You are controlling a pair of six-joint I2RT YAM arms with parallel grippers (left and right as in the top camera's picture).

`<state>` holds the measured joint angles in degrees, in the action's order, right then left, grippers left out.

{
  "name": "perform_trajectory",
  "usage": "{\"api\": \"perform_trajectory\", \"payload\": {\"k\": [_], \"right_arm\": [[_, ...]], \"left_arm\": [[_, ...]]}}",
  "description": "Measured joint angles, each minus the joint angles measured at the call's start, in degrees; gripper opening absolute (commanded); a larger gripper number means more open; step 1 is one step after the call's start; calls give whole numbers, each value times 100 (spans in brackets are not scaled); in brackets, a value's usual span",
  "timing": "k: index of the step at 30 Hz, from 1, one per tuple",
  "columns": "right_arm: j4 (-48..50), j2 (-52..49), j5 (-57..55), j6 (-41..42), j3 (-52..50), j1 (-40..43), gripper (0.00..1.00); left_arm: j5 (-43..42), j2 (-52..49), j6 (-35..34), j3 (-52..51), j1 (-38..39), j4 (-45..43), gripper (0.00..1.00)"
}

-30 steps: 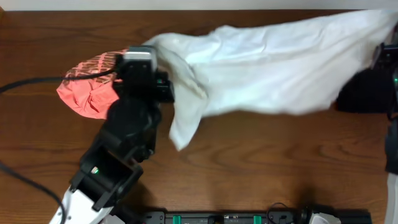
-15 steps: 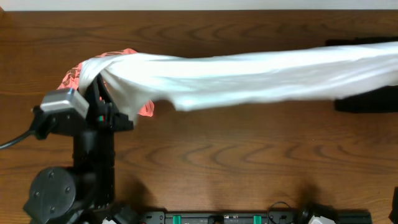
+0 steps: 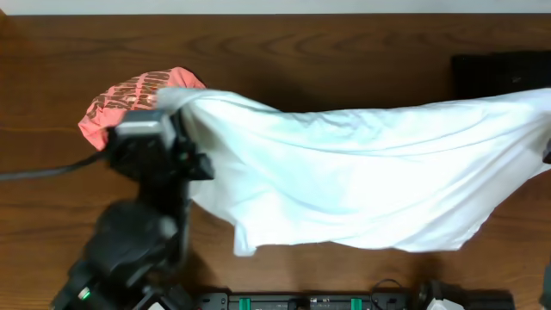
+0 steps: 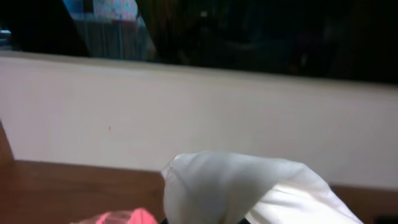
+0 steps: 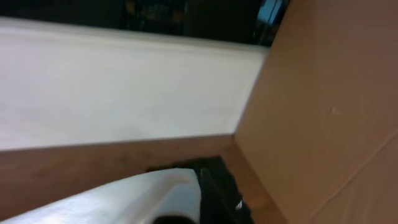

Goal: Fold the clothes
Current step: 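Swing the stretched white T-shirt and lay it flat on the table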

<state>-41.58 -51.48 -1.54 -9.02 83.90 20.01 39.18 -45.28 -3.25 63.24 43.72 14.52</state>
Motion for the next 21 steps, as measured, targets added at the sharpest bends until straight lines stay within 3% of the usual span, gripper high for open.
{"api": "perform_trajectory", "payload": {"k": [12,21], "right_arm": [[-184,-1040,225,-52,0,0,1],[404,-2398,914,-245,-2,0,1]], "left_arm": [[-20,-1600,-107,0,0,136,6],[-20,-2470,-424,0,-372,-20,6]]}}
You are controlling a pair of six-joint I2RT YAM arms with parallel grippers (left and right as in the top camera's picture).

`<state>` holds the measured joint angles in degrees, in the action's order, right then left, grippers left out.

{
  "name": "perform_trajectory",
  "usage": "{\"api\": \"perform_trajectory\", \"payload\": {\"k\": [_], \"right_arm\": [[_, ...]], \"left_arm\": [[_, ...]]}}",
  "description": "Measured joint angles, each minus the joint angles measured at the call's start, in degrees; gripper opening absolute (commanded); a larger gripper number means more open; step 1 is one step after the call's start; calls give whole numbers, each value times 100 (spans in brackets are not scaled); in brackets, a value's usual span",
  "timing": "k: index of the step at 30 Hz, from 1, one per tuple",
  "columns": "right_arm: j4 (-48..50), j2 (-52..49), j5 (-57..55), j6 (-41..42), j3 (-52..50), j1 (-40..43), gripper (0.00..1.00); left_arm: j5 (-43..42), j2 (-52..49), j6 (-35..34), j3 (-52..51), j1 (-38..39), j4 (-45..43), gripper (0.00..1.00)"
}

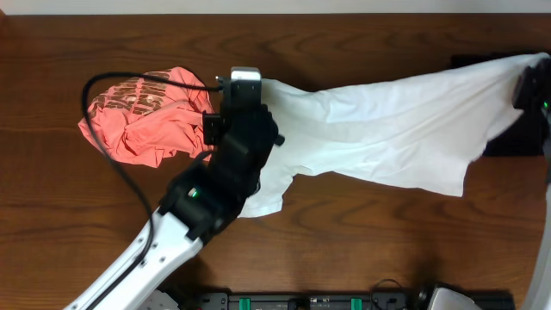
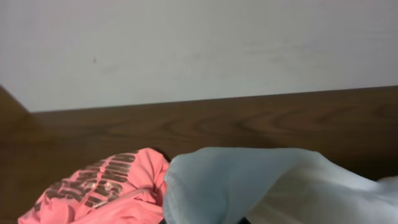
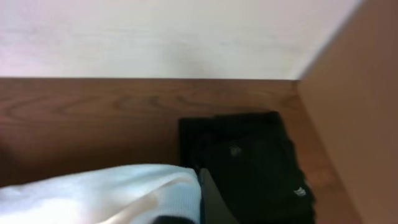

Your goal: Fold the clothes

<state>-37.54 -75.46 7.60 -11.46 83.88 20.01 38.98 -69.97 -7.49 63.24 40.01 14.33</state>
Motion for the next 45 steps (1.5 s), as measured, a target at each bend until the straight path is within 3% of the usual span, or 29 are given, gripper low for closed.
{"api": "perform_trajectory", "payload": {"k": [15,37,43,44,45], "right_arm": [[1390,-1685,940,-339,0,-13,1],[3773,-4079,848,-466,0,-789,1],[4341,-4623,798,-463,0,-789,2],[4413,-4701,785,-463,0,-789,9],[4468,-4780,778,-433,0,-789,31]], "left_arm": [[-181,-1655,-170,0,-920,-1928,6],[-800,-3963,-170,4,-1884,-4747,7],[-931,-4653,-164,7,-1939,-5648,17],[-935,-4739,-175,7,-1939,-5742,26],[-946,-4806,-153,7,-1939,-5799,38]]}}
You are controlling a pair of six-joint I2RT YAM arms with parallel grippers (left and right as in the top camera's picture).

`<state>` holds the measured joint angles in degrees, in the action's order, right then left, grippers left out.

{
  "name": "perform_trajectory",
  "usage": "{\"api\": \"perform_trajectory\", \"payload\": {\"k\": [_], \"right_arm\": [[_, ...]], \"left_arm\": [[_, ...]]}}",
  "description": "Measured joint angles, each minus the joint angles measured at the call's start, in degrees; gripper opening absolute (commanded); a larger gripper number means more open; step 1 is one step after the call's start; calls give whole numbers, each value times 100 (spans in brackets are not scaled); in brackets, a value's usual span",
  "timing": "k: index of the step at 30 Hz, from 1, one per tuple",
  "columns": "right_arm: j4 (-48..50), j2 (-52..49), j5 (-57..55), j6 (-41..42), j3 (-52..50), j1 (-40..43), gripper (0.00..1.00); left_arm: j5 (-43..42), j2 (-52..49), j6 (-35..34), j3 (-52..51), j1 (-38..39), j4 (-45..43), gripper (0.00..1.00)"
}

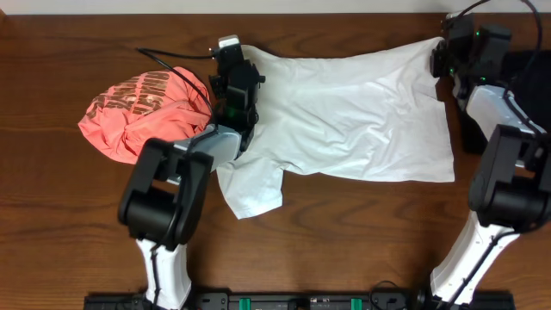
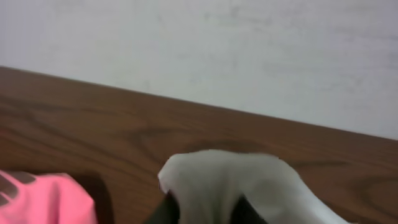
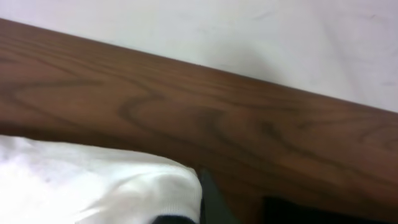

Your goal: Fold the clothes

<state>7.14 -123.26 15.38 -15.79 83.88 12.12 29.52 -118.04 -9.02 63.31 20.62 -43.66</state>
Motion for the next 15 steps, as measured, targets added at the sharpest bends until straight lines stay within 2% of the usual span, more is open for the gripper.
{"api": "perform_trajectory", "payload": {"k": [1,2,3,4,11,15], "right_arm": [[46,-63,-22,31,0,0,57],[107,-114,-44,22,0,0,85],[168,-164,-57,42,0,2,96],[221,-195,-72,70,0,2,99],[400,-195,-127,328,2,2,99],[-83,-92,-146,444,0,2,99]], "left_arm": [[-17,-63,-4,0,0,-39,52],[-35,-90,-4,-2,0,-63,71],[-42,-103,-35,-2,-2,-79,86],[-50,-103,-22,-2,-7,-105,98],[-61,-101,184,0,-66,-120,98],[-74,72,382,-2,-66,485,98]]}}
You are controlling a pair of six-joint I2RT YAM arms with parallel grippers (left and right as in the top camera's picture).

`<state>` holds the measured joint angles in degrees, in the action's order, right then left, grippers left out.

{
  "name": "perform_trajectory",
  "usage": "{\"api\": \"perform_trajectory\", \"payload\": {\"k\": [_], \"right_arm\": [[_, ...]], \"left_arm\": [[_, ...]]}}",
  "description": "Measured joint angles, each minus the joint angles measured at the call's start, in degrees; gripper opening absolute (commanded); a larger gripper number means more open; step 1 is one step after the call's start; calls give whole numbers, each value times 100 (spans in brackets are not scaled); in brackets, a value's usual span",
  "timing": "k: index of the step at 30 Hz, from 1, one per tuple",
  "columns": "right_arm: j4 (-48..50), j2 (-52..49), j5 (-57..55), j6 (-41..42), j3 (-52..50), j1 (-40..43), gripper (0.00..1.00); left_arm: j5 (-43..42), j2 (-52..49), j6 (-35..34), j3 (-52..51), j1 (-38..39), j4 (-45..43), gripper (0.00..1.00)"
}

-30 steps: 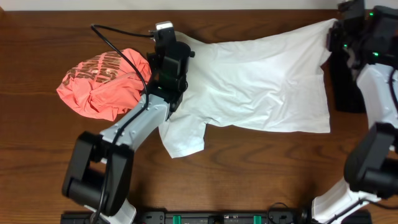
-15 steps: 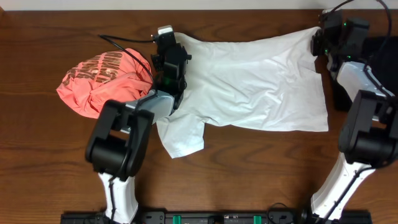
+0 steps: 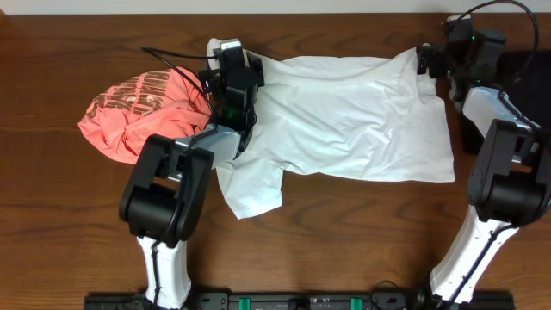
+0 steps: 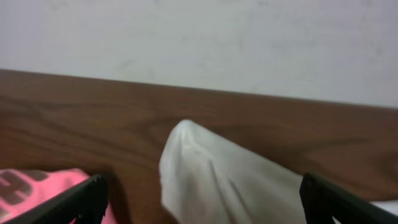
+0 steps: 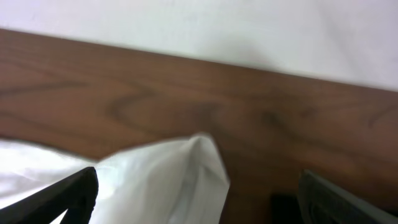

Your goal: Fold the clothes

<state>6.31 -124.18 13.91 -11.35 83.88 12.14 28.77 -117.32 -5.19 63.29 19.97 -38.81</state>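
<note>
A white T-shirt [image 3: 344, 112] lies spread flat across the far part of the brown table, one sleeve hanging toward the front at the left. My left gripper [image 3: 225, 53] stands open at the shirt's far left corner. In the left wrist view that corner [image 4: 205, 177] lies loose between the wide-apart fingers [image 4: 78, 200]. My right gripper [image 3: 430, 58] is open at the far right corner. In the right wrist view that corner [image 5: 180, 177] rests free between the spread fingers [image 5: 62, 199].
A crumpled pink garment [image 3: 142, 108] with dark print lies just left of the shirt, its edge showing in the left wrist view [image 4: 28, 193]. A black garment [image 3: 521, 73] sits at the table's far right edge. The white wall runs along the far side.
Both grippers have opened and let go of the shirt's far corners. The corners now lie on the table between the spread fingers. The shirt has settled slightly.
Both grippers first held the white shirt stretched in the air above the table. Then they had it farther back and lower, past the pink garment. Then it lay flat at the far edge, corners still gripped, and now both corners are released.
</note>
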Motion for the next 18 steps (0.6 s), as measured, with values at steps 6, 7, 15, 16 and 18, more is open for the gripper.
{"api": "perform_trajectory", "payload": {"k": [6,7,15,16,18], "right_arm": [[-1823,780,-17,214,-9,0,99],[-2236,981,4,251,-9,0,99],[-4784,2216,262,1027,55,0,99],[-5108,2225,282,1145,57,0,99],[-5536,2203,278,1338,24,0,99]], "left_arm": [[-402,1169,107,7,0,2164,98],[-518,1408,111,20,0,2527,98],[-1816,3008,-251,57,-4,5477,98],[-1967,3082,-345,57,-2,5779,98],[-2166,3119,-544,63,-2,6330,98]]}}
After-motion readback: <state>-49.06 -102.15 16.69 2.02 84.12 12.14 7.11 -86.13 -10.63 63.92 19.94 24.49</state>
